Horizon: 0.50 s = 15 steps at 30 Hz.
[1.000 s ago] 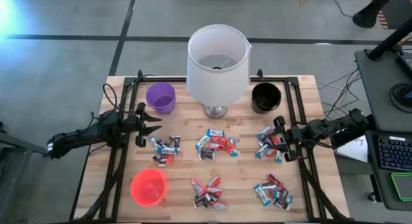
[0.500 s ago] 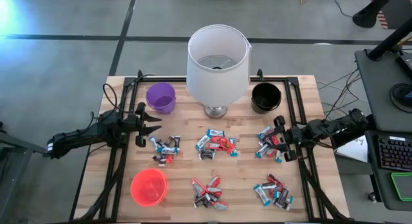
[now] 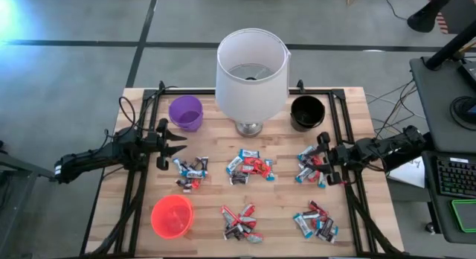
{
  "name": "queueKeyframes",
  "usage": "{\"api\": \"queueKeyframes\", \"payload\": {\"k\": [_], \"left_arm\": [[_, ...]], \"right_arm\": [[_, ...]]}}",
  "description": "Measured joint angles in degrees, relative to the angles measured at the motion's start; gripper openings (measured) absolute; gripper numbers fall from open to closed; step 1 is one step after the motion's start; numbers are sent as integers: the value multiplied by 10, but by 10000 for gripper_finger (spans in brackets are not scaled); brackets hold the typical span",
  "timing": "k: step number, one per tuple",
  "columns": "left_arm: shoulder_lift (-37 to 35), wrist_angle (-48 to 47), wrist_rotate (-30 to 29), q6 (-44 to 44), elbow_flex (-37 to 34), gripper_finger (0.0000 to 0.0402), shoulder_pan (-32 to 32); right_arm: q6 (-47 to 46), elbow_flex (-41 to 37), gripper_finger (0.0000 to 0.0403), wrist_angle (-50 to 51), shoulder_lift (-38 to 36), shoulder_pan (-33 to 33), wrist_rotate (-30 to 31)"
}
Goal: Sort candy
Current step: Put the orange chocolate into the purple bucket
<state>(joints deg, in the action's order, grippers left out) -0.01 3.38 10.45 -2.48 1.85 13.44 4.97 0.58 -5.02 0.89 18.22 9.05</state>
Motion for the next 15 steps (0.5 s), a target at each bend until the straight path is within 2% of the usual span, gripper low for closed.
{"api": "queueKeyframes", "payload": {"k": [12,15], "left_arm": [[0,0,0,0,0,114,0],[0,0,0,-23,0,114,0]], "right_arm": [[-43,0,178,-26,0,0,1],[-87,0,178,-27,0,0,2]]}}
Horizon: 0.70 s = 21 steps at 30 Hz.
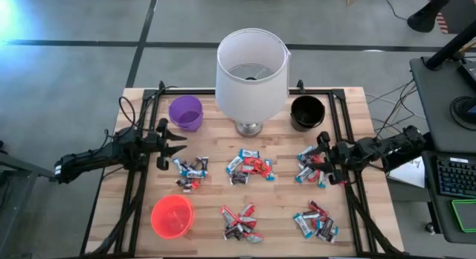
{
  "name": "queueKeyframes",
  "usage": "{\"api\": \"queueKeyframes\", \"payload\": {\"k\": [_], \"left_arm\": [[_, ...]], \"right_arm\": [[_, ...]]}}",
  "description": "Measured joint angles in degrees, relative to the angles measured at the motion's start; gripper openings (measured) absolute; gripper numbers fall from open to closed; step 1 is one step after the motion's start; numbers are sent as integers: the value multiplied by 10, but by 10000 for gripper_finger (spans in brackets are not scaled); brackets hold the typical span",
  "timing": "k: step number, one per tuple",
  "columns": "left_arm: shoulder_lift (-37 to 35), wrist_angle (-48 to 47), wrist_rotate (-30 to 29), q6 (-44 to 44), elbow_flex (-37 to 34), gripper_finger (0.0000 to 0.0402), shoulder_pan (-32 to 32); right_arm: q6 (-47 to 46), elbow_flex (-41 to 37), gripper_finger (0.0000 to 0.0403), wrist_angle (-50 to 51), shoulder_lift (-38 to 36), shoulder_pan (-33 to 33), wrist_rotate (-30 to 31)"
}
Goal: Sort candy
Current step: Put the orange chocolate into the purple bucket
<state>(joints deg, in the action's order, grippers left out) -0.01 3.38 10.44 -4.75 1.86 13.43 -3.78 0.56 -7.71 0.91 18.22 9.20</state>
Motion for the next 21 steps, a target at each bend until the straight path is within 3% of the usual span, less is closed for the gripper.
{"api": "queueKeyframes", "payload": {"k": [5,11,21], "left_arm": [[0,0,-3,-85,0,114,0],[0,0,-9,-81,0,114,0],[0,0,-9,-52,0,114,0]], "right_arm": [[-62,0,178,-1,0,0,37],[-120,0,178,-3,0,0,105],[-169,0,178,-3,0,0,139]]}}
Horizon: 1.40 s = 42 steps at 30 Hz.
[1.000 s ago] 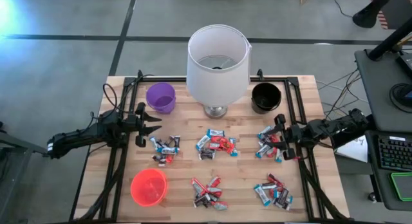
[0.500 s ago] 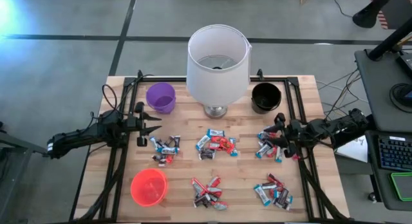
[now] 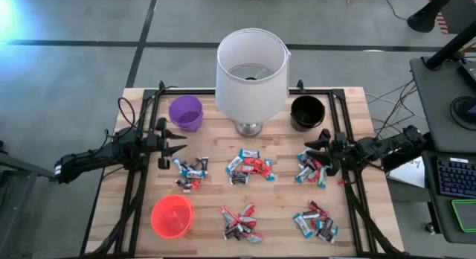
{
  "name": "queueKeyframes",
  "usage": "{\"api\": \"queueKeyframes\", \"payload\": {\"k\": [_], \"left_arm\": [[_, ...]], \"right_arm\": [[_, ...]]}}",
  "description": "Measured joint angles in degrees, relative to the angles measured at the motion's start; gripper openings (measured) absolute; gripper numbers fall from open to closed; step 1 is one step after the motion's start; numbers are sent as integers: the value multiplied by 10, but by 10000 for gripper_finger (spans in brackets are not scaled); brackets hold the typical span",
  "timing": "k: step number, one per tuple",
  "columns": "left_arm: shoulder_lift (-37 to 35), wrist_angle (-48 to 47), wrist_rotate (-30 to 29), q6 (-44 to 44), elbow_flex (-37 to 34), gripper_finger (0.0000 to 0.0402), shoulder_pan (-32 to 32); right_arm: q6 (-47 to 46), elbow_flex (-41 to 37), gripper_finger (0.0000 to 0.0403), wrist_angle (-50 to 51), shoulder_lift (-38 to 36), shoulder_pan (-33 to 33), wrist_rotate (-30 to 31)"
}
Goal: Sort candy
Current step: Put the orange chocolate into the purple bucket
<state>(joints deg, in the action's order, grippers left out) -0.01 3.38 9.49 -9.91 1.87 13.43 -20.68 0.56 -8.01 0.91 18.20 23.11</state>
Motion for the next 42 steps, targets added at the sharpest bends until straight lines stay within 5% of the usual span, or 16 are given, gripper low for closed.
{"api": "queueKeyframes", "payload": {"k": [5,10,25,42], "left_arm": [[0,1,0,151,0,114,0],[0,13,0,163,0,114,0],[0,14,-21,115,0,114,0],[12,16,-27,160,0,114,0]], "right_arm": [[-27,0,178,0,0,0,90],[-27,0,178,0,0,0,144],[-74,0,178,0,0,0,145],[-80,0,178,0,0,0,145]]}}
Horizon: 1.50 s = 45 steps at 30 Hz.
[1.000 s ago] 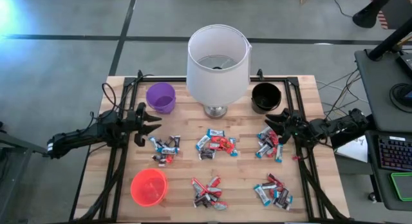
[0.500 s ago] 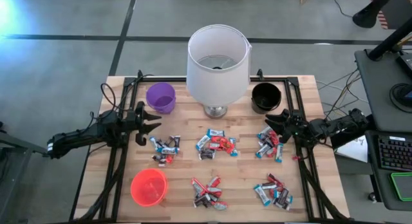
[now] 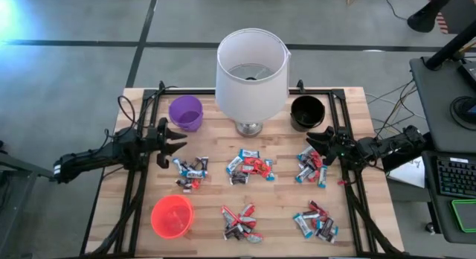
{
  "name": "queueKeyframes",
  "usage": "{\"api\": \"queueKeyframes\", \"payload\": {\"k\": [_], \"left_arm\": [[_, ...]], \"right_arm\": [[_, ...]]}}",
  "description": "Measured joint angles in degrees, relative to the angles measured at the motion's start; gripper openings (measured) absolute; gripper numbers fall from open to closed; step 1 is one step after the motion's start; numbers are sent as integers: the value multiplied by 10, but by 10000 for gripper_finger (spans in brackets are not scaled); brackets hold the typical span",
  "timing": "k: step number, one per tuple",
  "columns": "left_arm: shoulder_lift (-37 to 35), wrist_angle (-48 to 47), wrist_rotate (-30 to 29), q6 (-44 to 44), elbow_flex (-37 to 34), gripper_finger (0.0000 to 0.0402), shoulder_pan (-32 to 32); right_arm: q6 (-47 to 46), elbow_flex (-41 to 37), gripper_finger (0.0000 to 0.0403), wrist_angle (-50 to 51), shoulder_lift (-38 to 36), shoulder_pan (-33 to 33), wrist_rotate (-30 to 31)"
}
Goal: Sort candy
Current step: Put the orange chocolate into the purple bucket
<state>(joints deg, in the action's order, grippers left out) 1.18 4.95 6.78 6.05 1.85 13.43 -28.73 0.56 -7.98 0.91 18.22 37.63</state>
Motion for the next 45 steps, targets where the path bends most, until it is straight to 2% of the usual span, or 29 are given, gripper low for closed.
{"api": "queueKeyframes", "payload": {"k": [5,8,15,25,31,35,39,45], "left_arm": [[6,4,-105,131,0,114,0],[6,6,-93,148,0,114,0],[6,6,-11,140,0,114,0],[14,7,-37,176,0,114,0],[14,44,-111,216,0,114,0],[14,71,-174,217,0,114,0],[14,95,-227,228,0,114,0],[14,119,-234,273,0,114,0]], "right_arm": [[0,0,178,0,0,0,0],[0,0,178,0,0,0,0],[2,0,178,0,0,0,-1],[8,0,178,1,0,0,0],[1,0,178,2,0,0,-1],[41,0,178,2,0,-1,-1],[37,0,178,-1,0,-1,-1],[28,0,178,-17,0,-1,0]]}}
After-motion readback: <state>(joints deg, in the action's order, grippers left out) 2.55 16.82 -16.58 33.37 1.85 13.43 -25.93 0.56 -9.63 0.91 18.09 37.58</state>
